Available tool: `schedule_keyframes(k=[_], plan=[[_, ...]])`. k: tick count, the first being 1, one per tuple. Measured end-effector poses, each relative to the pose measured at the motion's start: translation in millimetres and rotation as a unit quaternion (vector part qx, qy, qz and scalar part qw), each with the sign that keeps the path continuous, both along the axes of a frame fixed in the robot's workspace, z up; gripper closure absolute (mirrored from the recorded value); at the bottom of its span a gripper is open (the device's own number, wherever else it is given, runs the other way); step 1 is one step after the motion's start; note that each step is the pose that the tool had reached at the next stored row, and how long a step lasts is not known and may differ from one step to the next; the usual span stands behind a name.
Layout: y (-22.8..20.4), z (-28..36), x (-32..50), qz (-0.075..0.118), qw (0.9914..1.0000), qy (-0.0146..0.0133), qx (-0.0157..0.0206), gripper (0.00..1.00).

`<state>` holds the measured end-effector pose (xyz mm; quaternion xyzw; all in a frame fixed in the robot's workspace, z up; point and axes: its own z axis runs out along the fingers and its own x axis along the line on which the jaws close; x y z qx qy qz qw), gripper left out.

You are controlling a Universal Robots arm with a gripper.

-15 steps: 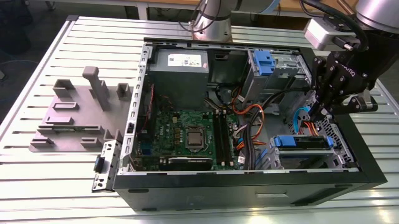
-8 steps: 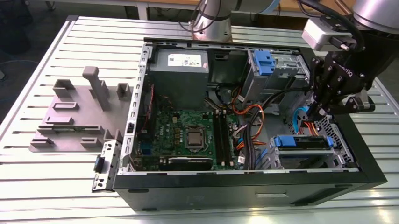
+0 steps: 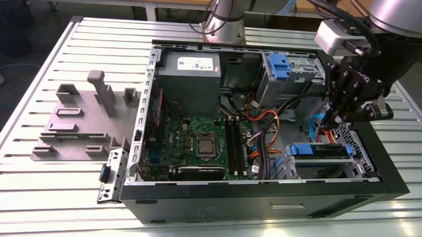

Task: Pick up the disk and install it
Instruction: 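Insert the second disk wire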

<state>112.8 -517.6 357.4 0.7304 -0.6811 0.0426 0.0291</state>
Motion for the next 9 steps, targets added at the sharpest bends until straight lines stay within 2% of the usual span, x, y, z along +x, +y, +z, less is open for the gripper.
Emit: schedule_keyframes(k=[2, 5, 6, 7, 9], plan=[[-3.1, -0.8, -0.1, 0.0, 0.99997, 0.0, 0.008, 0.84], [-7.3, -1.6, -0.1, 0.0, 0.99967, -0.0002, 0.0256, 0.84], [-8.9, -2.0, -0.2, 0.0, 0.99956, -0.0005, 0.0296, 0.84], [-10.5, -2.7, -0.4, 0.0, 0.99948, -0.0009, 0.0323, 0.84], [-12.5, -4.3, -2.2, 0.0, 0.99945, -0.0031, 0.0331, 0.84]])
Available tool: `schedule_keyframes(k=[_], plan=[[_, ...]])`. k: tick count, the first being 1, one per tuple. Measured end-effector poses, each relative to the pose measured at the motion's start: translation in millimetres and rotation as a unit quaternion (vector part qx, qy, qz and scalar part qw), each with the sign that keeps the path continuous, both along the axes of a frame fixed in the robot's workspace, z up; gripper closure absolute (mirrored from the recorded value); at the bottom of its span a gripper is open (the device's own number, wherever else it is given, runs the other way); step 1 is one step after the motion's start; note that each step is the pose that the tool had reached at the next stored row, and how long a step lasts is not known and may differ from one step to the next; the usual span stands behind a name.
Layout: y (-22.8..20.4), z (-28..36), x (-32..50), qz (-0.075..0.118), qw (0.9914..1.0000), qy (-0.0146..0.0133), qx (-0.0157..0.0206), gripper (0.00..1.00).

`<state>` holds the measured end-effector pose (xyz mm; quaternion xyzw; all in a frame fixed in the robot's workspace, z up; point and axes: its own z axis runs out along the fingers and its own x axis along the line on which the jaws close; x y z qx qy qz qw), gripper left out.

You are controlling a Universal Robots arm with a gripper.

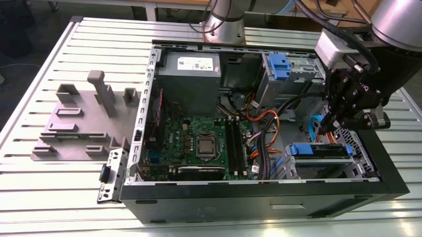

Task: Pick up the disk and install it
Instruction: 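Insert the second disk wire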

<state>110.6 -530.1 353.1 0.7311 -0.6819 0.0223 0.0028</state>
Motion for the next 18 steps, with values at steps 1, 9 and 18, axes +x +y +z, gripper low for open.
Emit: schedule_keyframes(k=[1, 9, 18], plan=[[-0.6, -0.6, -0.9, 0.0, 1.0, -0.0016, 0.0, 0.84], [-1.8, -2.9, -9.8, 0.002, 0.99971, -0.0241, -0.0002, 0.84], [-14.5, -6.3, -14.9, 0.002, 0.99943, -0.0332, 0.0063, 0.84]])
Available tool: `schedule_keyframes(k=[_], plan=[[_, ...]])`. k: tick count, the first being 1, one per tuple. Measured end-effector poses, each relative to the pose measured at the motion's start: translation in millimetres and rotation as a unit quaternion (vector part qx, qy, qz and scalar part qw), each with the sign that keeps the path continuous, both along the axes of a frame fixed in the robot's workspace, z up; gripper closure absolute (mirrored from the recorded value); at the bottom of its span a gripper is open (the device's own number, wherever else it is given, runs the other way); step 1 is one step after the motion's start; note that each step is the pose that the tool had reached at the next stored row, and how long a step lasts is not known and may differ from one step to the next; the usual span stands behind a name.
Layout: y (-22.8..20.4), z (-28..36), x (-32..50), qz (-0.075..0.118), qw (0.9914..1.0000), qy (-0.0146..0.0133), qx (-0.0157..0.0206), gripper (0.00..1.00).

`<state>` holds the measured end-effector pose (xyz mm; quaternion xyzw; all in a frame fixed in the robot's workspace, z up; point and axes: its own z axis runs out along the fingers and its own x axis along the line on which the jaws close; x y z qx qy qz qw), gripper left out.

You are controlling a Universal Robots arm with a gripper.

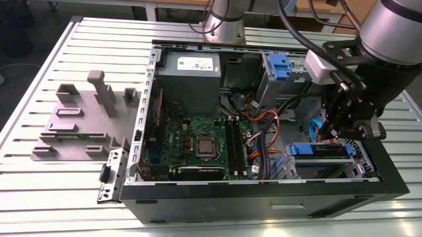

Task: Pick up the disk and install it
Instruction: 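Insert the second disk wire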

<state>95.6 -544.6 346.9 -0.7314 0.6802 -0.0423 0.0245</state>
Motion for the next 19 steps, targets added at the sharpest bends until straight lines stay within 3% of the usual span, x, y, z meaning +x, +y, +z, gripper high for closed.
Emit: schedule_keyframes(k=[4, 13, 19], plan=[[-4.7, -1.5, -1.2, 0.0, 0.99997, -0.0025, 0.0077, 0.84], [-12.7, -6.3, -1.5, 0.0, 0.9998, -0.0088, 0.0178, 0.84], [-15.3, -7.4, -2.5, 0.0, 0.99945, -0.0108, 0.0315, 0.84]])
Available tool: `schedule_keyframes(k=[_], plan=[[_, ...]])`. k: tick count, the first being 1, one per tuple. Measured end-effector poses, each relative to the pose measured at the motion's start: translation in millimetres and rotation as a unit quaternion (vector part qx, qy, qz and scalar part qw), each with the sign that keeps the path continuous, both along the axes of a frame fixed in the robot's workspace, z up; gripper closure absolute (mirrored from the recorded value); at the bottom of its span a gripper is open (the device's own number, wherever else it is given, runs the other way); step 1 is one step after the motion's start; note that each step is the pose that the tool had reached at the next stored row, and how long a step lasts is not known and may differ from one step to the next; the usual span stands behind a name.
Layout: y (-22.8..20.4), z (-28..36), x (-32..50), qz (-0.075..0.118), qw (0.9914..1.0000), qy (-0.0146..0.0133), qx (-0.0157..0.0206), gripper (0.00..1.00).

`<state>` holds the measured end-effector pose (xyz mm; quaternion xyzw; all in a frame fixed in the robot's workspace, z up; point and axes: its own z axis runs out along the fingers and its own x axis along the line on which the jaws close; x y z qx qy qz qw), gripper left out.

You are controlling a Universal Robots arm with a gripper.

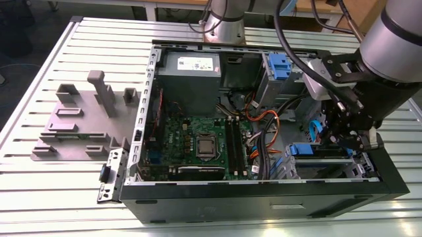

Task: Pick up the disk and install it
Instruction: 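Insert the second disk wire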

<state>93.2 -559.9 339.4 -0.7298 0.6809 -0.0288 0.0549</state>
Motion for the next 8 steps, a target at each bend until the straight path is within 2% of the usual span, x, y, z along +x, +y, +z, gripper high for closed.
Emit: schedule_keyframes(k=[2, 8], plan=[[-1.3, -0.5, -0.2, 0.0, 1.0, -0.0003, 0.0017, 0.84], [-3.2, -1.9, -0.5, 0.0, 1.0, -0.0006, 0.0019, 0.84]])
